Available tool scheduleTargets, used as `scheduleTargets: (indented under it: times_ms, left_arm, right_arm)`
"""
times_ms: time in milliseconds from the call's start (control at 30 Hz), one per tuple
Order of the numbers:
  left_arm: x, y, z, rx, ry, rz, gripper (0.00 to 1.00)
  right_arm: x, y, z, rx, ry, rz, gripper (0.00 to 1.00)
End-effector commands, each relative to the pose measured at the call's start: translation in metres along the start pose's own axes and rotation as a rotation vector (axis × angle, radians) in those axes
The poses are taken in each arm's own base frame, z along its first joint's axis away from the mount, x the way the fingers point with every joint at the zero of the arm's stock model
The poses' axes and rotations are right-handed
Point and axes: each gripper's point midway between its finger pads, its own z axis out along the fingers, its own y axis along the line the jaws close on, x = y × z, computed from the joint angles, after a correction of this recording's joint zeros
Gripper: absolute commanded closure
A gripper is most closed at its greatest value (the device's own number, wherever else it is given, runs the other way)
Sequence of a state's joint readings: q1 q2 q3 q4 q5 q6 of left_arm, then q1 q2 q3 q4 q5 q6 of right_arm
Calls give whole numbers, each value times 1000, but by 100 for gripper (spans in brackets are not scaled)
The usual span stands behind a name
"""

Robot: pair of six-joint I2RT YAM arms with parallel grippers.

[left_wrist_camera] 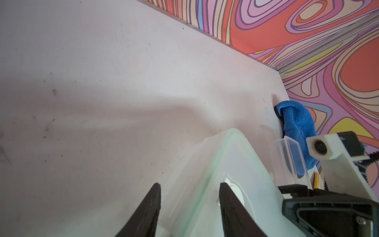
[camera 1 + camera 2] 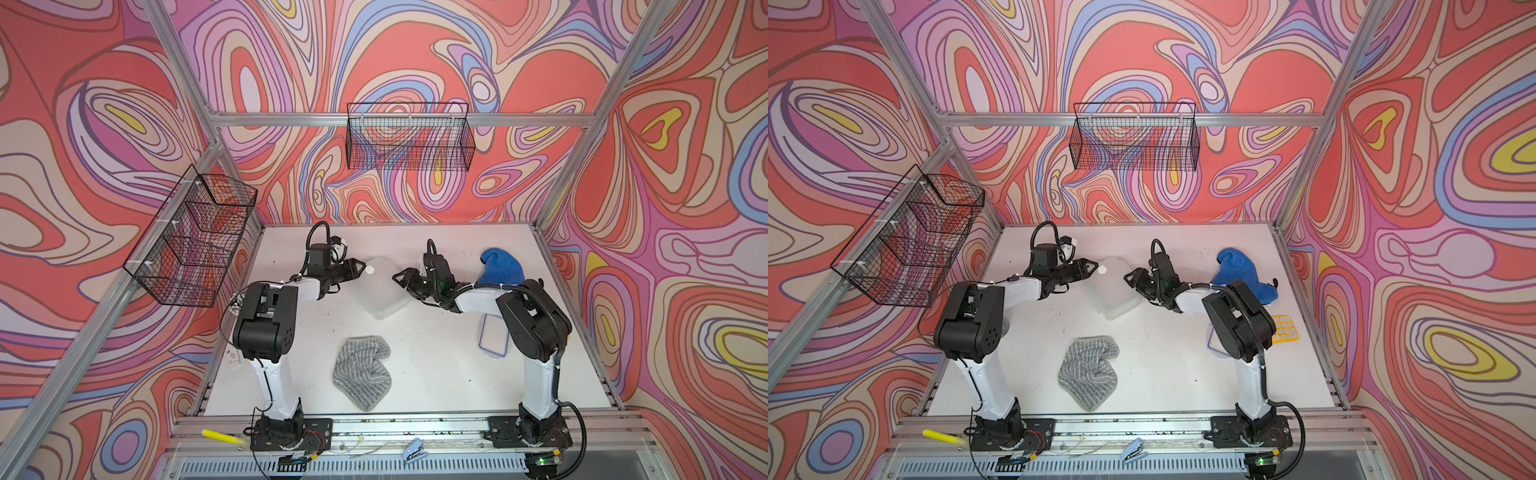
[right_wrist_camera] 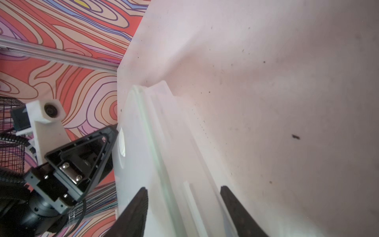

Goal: Wipe the insides of the lunch boxes
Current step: Adjust the lunch box at the center of the board.

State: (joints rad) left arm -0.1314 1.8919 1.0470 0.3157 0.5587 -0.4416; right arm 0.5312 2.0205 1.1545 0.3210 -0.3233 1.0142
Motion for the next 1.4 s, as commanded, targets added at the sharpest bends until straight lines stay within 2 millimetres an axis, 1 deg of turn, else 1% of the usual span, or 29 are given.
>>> scheduleTargets:
  times_ms: [0, 100, 200, 300, 367, 467, 533, 567, 633, 767, 833, 900, 1000, 1167, 1267, 1333, 1367]
  left_arm:
    - [2, -4, -15, -26, 5, 3, 49]
    - [-4, 1, -28, -43, -31, -18, 45]
    - [-14, 0, -35, -44, -61, -21, 42]
    - [-24, -5, -37, -43, -70, -8, 39]
    - [-31, -9, -35, -30, -78, -5, 39]
    - [-38, -10, -32, -27, -78, 1, 38]
    - [-39, -10, -28, -29, -71, 9, 37]
    - [-39, -10, -26, -32, -64, 13, 37]
    - [-36, -11, -19, -43, -42, 28, 35]
    - [-32, -12, -5, -68, -8, 61, 34]
    - [-32, -11, 0, -78, 2, 73, 33]
    - [-30, -9, 5, -84, 13, 72, 31]
    - [-27, -8, 11, -73, 27, 72, 29]
    - [-12, -9, 18, -79, 68, 89, 29]
    - [-4, -10, 20, -75, 80, 87, 29]
    - [-1, -11, 19, -63, 82, 82, 31]
    - [1, -11, 19, -60, 84, 79, 33]
  right_arm:
    - [-2, 9, 6, -34, 23, -4, 42]
    - [-8, 4, 1, -13, 7, -3, 38]
    - [-17, -4, -10, 21, -20, -3, 33]
    - [-28, -10, -23, 60, -52, -23, 27]
    - [-32, -6, -31, 73, -64, -45, 22]
    - [-32, -2, -39, 82, -58, -62, 21]
    - [-26, -2, -46, 87, -45, -49, 21]
    - [-22, -6, -49, 96, -36, -37, 22]
    - [-14, -11, -55, 108, -23, -18, 24]
    - [4, -15, -65, 109, -5, 6, 31]
    - [9, -9, -73, 102, -15, 1, 31]
    - [18, -4, -75, 82, -10, -8, 31]
    - [31, 3, -72, 27, 4, -13, 32]
    - [54, 4, -61, -4, 43, -12, 34]
    - [59, 8, -56, -20, 49, -9, 35]
    - [61, 3, -47, -8, 57, -7, 36]
    - [61, 4, -45, -10, 57, -8, 36]
